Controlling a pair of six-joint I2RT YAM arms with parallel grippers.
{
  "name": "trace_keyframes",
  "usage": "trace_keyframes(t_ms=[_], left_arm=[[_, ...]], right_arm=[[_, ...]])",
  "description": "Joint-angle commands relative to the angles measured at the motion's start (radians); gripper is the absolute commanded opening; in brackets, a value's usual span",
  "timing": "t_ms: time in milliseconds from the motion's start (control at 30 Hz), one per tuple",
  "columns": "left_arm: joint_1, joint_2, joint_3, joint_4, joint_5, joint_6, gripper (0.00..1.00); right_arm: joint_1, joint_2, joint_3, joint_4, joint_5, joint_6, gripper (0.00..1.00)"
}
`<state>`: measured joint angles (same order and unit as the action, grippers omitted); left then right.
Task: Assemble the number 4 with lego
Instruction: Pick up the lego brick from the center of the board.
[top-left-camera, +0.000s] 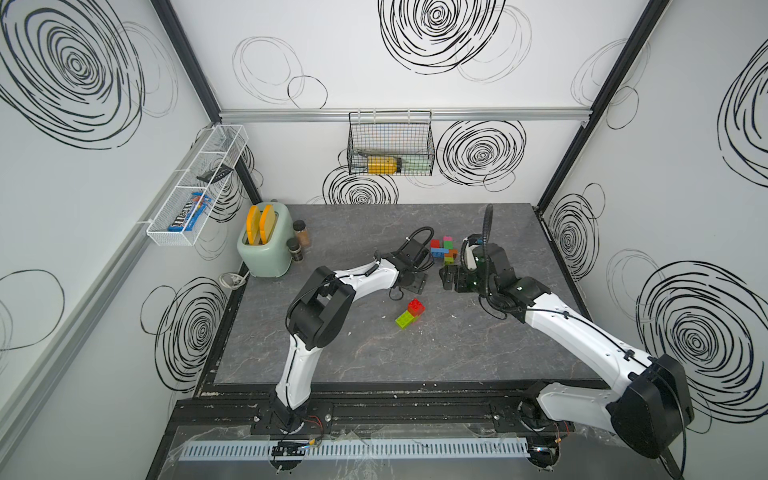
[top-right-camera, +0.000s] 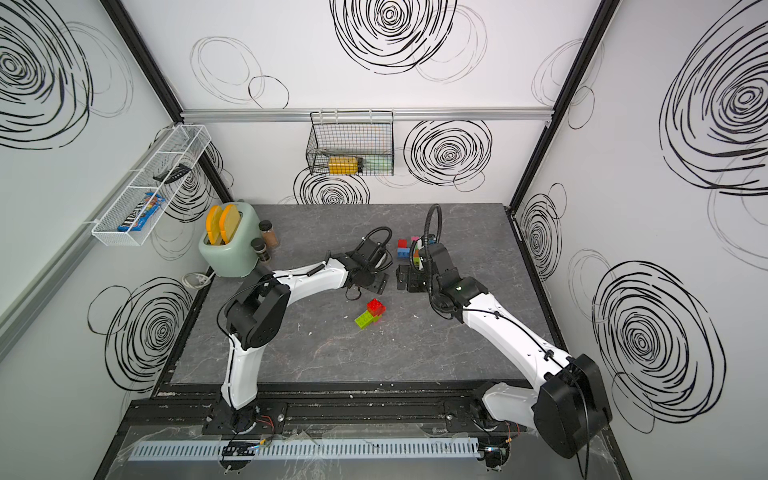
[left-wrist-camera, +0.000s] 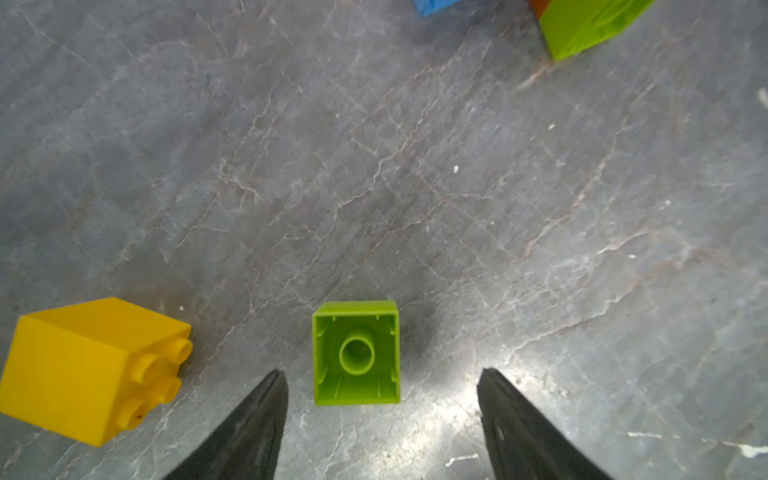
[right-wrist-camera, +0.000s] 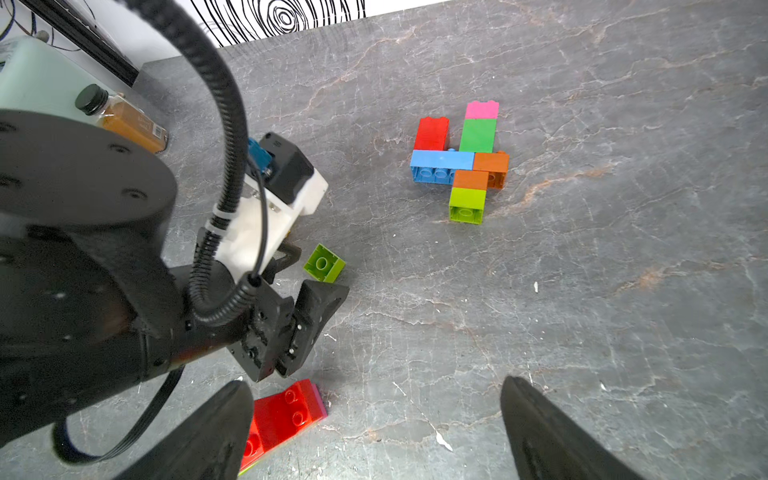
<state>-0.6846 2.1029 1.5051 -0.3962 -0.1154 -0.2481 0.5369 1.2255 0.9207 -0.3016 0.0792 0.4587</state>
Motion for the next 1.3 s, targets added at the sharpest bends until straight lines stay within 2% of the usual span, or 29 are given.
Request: trace_keyframes(t_ms=[0,233,400,633,767,900,1033,1167,1267], left_arm=[[0.002,0.025,0.031,-0.018,-0.024,0.007,0.71],[0.007,0.073,0.039,0.002,-0.02,0.018,0.61],[0.01,0.09,0.05,0.006,-0.022,0.024,0.45],[0.033,0.003,-0.04,0.117,-0.003,0.059,0.32],[0.064,-0.126,-0.147,0.257,0.063,0.094,0.27],[0.059,-0.325,-0.365,0.539,0.091,0.182,0.26],[0.041,-0.482,-0.553,0.781,0.14,0.27,0.25],[0.015,-0.579,-0.65,0.894,0.207,0.34,0.25],[-0.01,-0.614,-0.675,0.92,0.249,0.383,0.25]], right_arm=[[-0.006,-0.024,-0.01,0.028,-0.006,-0.002,0.97],[-0.008,-0.032,-0.017,0.02,-0.009,-0.006,0.97],[-0.01,-0.032,-0.026,0.029,-0.024,-0.009,0.97],[-0.064,-0.038,-0.078,0.084,-0.169,-0.013,0.97],[-0.127,-0.029,-0.089,0.095,-0.309,-0.05,0.97],[-0.179,0.0,-0.063,0.104,-0.528,-0.072,0.97],[-0.183,0.05,-0.005,0.11,-0.729,-0.066,0.99],[-0.18,0.083,0.033,0.149,-0.896,-0.032,1.0],[-0.176,0.108,0.055,0.164,-0.972,-0.012,0.97]])
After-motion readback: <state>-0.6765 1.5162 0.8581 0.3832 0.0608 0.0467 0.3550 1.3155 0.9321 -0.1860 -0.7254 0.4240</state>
